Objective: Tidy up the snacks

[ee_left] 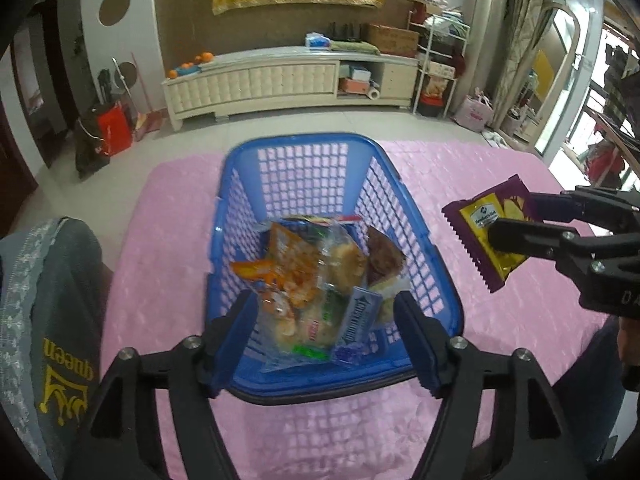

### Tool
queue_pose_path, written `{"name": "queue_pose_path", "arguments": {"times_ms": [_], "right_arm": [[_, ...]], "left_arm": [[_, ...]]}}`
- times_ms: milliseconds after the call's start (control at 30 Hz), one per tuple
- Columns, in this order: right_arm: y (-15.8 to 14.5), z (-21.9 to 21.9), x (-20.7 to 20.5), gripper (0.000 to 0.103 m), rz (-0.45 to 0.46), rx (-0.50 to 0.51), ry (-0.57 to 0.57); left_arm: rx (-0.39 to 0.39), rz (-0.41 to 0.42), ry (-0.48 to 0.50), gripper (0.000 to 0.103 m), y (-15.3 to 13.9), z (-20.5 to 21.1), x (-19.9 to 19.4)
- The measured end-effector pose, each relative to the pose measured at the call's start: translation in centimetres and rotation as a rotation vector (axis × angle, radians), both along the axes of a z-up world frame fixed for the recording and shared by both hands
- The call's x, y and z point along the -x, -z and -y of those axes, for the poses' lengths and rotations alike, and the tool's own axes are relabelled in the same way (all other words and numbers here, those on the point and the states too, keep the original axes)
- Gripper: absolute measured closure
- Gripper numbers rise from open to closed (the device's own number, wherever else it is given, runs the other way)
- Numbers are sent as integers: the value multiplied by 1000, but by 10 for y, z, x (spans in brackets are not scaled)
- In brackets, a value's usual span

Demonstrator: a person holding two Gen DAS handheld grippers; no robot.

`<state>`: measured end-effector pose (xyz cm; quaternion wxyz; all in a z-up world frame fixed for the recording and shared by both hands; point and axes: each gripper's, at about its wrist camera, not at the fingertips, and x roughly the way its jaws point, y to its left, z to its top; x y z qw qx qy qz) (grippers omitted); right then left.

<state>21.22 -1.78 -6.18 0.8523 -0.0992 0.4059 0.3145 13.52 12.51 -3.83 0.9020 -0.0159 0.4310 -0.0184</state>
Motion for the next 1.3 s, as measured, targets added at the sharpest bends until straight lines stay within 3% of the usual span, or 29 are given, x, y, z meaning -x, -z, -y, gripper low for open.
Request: {"name": "queue_pose_path", "arguments": {"times_ms": [333, 900, 1033, 1300], "right_arm": [[-1, -47, -21, 52, 49, 75, -67], [52, -109, -71, 51, 69, 230, -106], [60, -109, -70, 35, 33, 217, -144], [44, -57, -44, 26, 8, 125, -62]], "left_arm": [[-18, 22, -79, 29, -8, -38, -8], [28, -9, -132, 29, 15, -73, -39], [19, 4, -121, 29, 18, -67, -32], [33, 28, -139, 29, 13, -58, -14]]}}
